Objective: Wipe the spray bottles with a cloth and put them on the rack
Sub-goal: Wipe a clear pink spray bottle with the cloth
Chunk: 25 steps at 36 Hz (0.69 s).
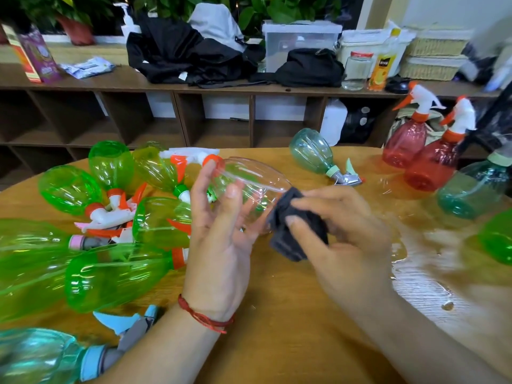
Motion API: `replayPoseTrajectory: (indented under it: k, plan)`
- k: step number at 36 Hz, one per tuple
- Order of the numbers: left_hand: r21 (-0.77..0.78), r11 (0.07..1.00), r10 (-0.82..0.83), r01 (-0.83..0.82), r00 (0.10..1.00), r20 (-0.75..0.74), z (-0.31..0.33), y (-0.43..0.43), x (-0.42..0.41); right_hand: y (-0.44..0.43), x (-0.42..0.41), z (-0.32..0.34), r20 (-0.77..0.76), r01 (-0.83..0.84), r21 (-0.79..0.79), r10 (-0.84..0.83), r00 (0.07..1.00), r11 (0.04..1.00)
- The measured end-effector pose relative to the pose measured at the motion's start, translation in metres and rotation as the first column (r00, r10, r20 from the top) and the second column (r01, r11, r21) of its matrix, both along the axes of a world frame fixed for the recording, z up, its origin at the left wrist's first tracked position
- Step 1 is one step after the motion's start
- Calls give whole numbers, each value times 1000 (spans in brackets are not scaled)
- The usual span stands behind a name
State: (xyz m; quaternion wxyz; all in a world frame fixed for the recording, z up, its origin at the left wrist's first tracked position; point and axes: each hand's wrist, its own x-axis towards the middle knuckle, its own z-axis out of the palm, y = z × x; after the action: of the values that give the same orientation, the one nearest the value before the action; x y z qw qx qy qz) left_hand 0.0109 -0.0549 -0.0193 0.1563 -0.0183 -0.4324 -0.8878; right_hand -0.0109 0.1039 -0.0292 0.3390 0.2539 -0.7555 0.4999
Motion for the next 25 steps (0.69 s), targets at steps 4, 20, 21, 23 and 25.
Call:
replayPoseTrajectory:
  k: [4, 20, 21, 23, 25]
  plan:
    - [12, 1000, 8, -8, 1000, -20, 0, -2, -1, 5, -6, -7, 119, 0, 9, -1, 993, 1000]
    - [-42, 999, 12, -13, 999, -33, -3, -2, -3, 1, -2, -8, 113, -139, 59, 132, 985, 989]
    - [-42, 999, 5, -6, 999, -34, -3, -1, -3, 1, -2, -4, 87, -132, 46, 128, 988, 990]
    - [-33, 999, -14, 13, 999, -35, -2, 0, -1, 6, -7, 0, 76, -95, -16, 96, 993, 995]
    - [-21, 1000, -17, 16, 999, -37, -2, -1, -1, 11, -13, -4, 111, -74, -67, 81, 991, 995]
